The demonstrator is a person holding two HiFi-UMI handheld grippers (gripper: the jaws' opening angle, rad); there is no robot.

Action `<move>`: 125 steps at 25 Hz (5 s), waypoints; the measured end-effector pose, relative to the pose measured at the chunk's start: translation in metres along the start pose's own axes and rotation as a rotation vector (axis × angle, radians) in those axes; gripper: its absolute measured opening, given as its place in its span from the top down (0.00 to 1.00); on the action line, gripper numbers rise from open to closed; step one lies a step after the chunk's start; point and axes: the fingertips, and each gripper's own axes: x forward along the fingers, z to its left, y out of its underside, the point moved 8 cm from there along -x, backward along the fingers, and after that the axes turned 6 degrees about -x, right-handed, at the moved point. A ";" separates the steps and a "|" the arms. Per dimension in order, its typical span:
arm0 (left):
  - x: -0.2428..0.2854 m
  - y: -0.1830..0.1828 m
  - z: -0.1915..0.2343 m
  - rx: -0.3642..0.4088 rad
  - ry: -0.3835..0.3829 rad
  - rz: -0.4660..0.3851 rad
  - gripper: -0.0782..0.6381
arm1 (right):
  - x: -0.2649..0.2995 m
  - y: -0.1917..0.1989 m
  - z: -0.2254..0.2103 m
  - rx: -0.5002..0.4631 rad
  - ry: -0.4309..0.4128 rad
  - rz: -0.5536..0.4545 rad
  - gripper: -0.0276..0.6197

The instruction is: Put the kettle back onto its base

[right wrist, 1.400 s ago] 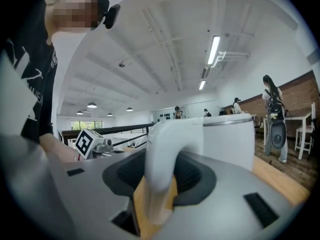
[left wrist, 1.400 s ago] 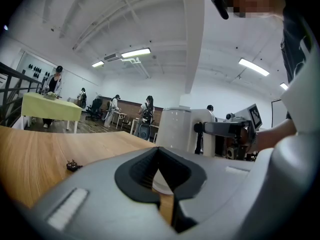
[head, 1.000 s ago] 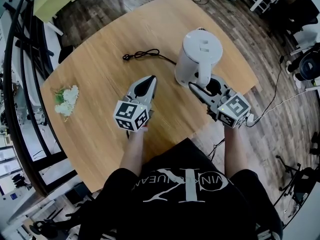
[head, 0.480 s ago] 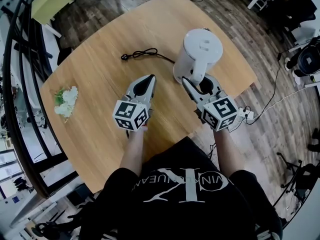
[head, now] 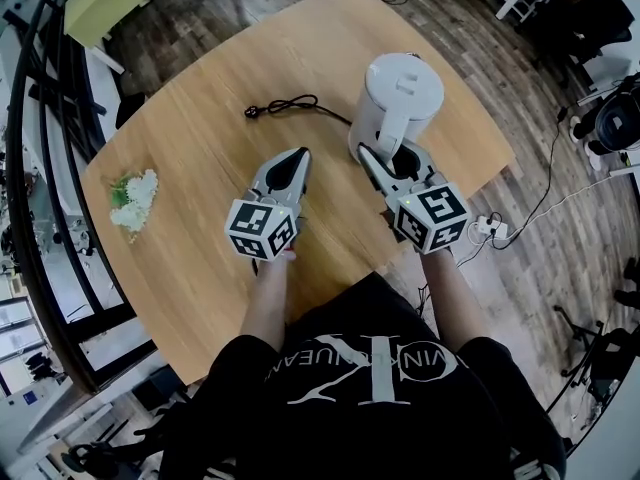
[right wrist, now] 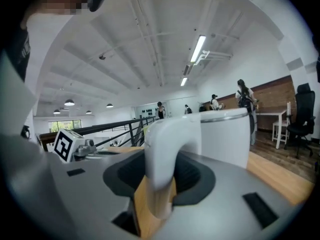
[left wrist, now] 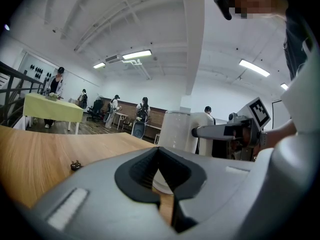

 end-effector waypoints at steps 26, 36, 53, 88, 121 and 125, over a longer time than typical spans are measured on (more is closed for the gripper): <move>0.000 -0.002 0.000 -0.005 0.003 -0.008 0.88 | -0.036 0.015 -0.035 -0.173 -0.304 0.197 0.72; -0.006 0.000 -0.009 -0.005 0.009 -0.002 0.88 | -0.041 0.024 -0.026 -0.188 -0.173 0.171 0.69; -0.027 0.004 -0.019 0.002 0.015 -0.004 0.88 | -0.073 0.034 -0.022 -0.046 0.002 0.083 0.60; -0.096 0.009 -0.050 0.087 0.063 -0.043 0.88 | -0.133 0.040 0.049 -0.063 0.196 0.023 0.92; -0.150 0.029 -0.103 0.105 -0.091 -0.068 0.88 | -0.191 0.058 0.066 -0.013 0.144 -0.039 0.93; -0.165 0.031 -0.110 0.105 -0.129 -0.085 0.88 | -0.195 0.058 0.072 -0.020 0.116 -0.042 0.93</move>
